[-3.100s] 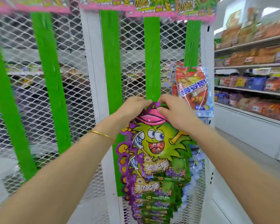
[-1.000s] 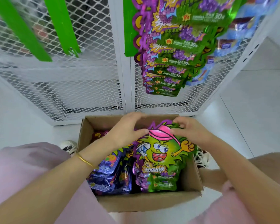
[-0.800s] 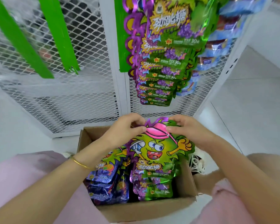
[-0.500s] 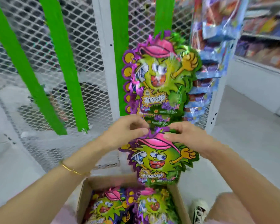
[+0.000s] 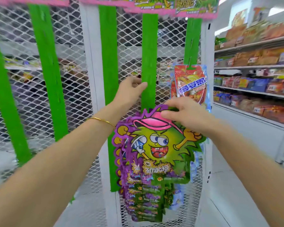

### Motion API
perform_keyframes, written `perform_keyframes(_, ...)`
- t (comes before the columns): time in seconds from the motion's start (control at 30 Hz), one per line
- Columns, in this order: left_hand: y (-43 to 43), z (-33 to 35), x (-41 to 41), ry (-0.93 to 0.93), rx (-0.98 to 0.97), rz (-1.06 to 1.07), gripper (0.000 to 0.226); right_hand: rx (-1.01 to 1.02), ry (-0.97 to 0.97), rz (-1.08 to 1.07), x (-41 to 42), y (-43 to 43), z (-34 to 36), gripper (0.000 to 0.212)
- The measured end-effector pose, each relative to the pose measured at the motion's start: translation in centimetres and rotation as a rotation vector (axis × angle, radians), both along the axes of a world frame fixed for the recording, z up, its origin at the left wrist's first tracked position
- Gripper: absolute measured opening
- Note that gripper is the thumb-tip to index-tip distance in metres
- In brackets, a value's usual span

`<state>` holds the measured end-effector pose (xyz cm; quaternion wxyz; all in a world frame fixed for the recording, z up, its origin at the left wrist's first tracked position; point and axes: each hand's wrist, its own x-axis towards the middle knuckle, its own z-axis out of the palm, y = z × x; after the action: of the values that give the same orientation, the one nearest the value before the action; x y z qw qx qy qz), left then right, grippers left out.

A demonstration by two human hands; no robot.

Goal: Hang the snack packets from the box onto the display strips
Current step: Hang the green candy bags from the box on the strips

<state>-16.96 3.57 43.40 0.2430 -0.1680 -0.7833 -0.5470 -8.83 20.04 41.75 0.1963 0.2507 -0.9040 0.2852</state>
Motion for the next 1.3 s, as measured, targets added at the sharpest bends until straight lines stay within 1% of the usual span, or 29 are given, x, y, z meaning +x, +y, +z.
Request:
perform_keyframes(0.17,-0.2,0.7,0.0,-0.042,-0.091,-0.019,0.022,0.110,0.177,-0.092,-2.7,-1.6,2.7,0.017)
perform_keyframes(0.27,-0.5,1.3,0.0,-0.074,-0.150,-0.035,0.016,0.147,0.227,-0.197,-4.5,-2.0,3.3,0.016)
perform_keyframes(0.37,-0.5,1.8,0.2,-0.098,-0.131,-0.028,0.023,0.147,0.273,-0.262,-5.5,-2.4,3.6,0.012)
perform_keyframes(0.53,-0.4,2.4,0.4,-0.131,-0.105,0.014,0.029,0.207,0.351,-0.328,-5.7,-3.3,4.1,0.020)
perform_keyframes(0.7,-0.3,2.3,0.6,-0.140,-0.077,0.022,0.021,0.257,0.332,-0.330,-5.9,-3.5,3.6,0.023)
perform_keyframes(0.8,-0.4,2.0,0.4,-0.136,-0.055,0.050,0.035,0.236,0.266,-0.264,-6.2,-3.4,3.1,0.020)
perform_keyframes(0.9,-0.3,1.7,0.3,-0.130,-0.047,0.072,0.041,0.206,0.226,-0.244,-6.4,-3.2,2.5,0.020)
perform_keyframes(0.97,-0.2,1.4,0.3,-0.106,-0.057,0.078,0.041,0.196,0.198,-0.240,-6.3,-3.1,2.0,0.021)
perform_keyframes(1.03,-0.4,1.1,0.4,-0.082,-0.059,0.030,0.035,0.218,0.172,-0.249,-6.1,-3.2,1.1,0.024)
perform_keyframes(1.07,-0.4,0.8,0.5,-0.056,-0.078,0.011,0.029,0.221,0.174,-0.262,-6.0,-3.2,0.6,0.026)
perform_keyframes(1.13,-0.7,0.0,1.1,0.001,-0.190,0.041,0.010,0.186,0.222,-0.316,-5.3,-3.4,-0.2,0.029)
perform_keyframes(1.2,-1.4,-1.5,1.9,0.144,-0.306,0.158,0.037,0.131,0.327,-0.375,-4.2,-3.3,-0.7,0.031)
perform_keyframes(1.23,-1.9,-2.2,2.7,0.232,-0.330,0.215,0.043,0.105,0.400,-0.393,-3.4,-3.1,-1.0,0.030)
perform_keyframes(1.27,-2.4,-3.3,3.3,0.307,-0.323,0.235,0.045,0.063,0.472,-0.398,-2.5,-2.9,-1.5,0.028)
perform_keyframes(1.3,-2.9,-4.5,4.3,0.333,-0.306,0.233,0.043,-0.011,0.522,-0.383,-1.5,-2.7,-2.1,0.024)
